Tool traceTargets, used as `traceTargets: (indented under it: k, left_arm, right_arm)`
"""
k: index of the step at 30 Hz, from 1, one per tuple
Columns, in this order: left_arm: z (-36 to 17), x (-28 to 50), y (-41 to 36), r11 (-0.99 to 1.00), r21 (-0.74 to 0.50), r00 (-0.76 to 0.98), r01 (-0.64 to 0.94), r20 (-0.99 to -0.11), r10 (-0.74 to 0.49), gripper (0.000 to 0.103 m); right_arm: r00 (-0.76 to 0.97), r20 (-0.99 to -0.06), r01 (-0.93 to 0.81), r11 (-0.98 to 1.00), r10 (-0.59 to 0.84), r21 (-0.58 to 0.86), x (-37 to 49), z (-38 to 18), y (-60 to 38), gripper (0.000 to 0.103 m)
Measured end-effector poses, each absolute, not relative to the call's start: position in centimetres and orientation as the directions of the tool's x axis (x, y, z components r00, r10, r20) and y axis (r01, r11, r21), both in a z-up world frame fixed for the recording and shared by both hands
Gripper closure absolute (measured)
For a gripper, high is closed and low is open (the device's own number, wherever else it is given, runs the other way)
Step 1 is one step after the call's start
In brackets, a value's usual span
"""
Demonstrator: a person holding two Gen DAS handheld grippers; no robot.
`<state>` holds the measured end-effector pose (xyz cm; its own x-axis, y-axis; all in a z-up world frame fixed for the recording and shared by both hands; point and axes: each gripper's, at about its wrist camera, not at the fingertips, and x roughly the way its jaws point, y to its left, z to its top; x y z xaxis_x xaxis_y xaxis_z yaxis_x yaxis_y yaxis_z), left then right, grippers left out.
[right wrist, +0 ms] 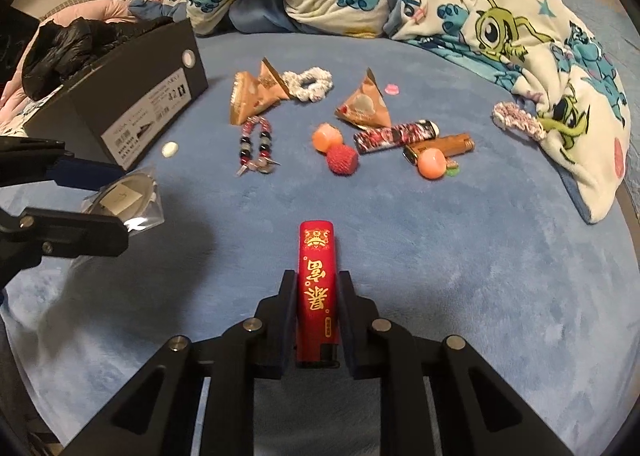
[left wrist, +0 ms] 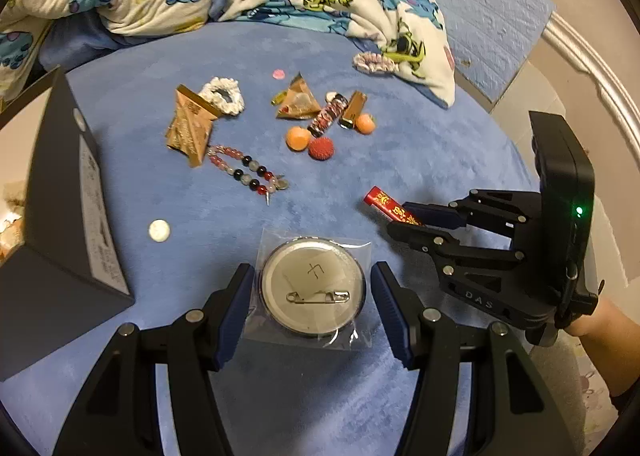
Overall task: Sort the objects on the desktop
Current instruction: 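Lift the badge and red lighter and carry them toward the shoebox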
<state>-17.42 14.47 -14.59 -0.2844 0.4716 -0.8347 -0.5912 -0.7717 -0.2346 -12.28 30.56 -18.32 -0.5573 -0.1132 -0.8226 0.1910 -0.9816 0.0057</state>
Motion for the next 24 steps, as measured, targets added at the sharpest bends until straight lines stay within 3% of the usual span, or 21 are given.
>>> traceTargets:
  k: [24]
  left_arm:
    - [-6.1,-17.6,2.4,-0.855,-0.203,-0.455,-0.478,-0.775,0.439,0.043]
  right_arm:
    - [-0.638,-0.741,0.338,-0.941,-0.209,-0.025,-12.6,-8.0,20.9,0.084]
